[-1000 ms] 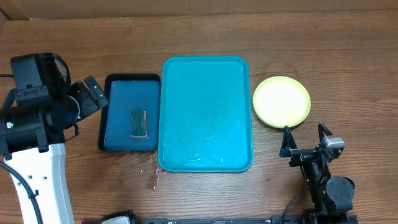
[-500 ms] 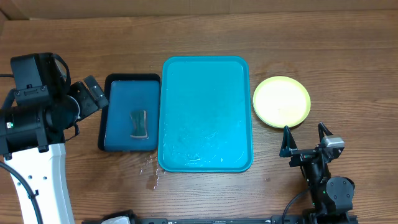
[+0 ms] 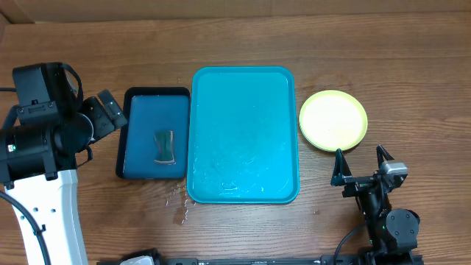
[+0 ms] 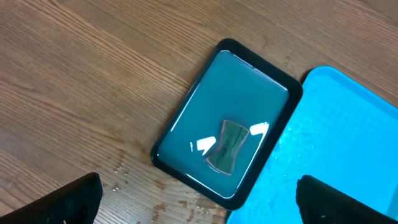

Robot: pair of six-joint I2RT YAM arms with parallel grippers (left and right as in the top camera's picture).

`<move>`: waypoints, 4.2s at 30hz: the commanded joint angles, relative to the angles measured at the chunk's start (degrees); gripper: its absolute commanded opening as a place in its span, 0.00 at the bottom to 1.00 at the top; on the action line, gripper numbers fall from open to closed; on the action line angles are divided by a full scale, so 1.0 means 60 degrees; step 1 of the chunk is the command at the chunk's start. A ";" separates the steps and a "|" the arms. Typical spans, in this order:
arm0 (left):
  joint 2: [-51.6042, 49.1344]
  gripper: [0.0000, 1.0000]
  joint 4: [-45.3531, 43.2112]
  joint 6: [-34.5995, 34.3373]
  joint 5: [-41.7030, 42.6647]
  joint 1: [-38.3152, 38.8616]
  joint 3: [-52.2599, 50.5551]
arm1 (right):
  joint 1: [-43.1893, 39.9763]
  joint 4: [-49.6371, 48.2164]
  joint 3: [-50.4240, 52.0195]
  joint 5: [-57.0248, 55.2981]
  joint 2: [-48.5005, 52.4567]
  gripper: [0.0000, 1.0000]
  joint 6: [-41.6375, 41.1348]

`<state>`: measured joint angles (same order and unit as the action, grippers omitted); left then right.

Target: Clean dirty plates on tray and stack at the side

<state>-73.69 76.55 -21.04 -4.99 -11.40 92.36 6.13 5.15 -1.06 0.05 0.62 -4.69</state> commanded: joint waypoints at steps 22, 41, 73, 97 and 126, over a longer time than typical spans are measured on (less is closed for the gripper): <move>0.0321 1.00 -0.0561 0.0040 0.0266 0.0954 -0.1552 | 0.0022 -0.0047 0.0098 0.0015 -0.0076 1.00 0.0040; 0.5788 1.00 -0.8521 -0.0208 0.1260 0.1647 -0.6069 | 0.0022 -0.0047 0.0098 0.0015 -0.0076 1.00 0.0036; 1.2247 1.00 -1.5376 -0.1067 0.1260 0.1807 -1.3970 | 0.0022 -0.0047 0.0098 0.0018 -0.0076 1.00 0.0040; 1.2251 1.00 -1.2040 0.3231 0.1330 0.1807 -1.5347 | 0.0022 -0.0047 0.0098 0.0015 -0.0076 1.00 0.0036; 1.2240 1.00 -1.2043 0.3297 0.1300 0.1781 -1.5347 | 0.0022 -0.0047 0.0098 0.0018 -0.0076 1.00 0.0040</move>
<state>-0.86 4.27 -2.74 2.39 -1.08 0.49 6.13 5.17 -1.06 0.03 0.64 -4.67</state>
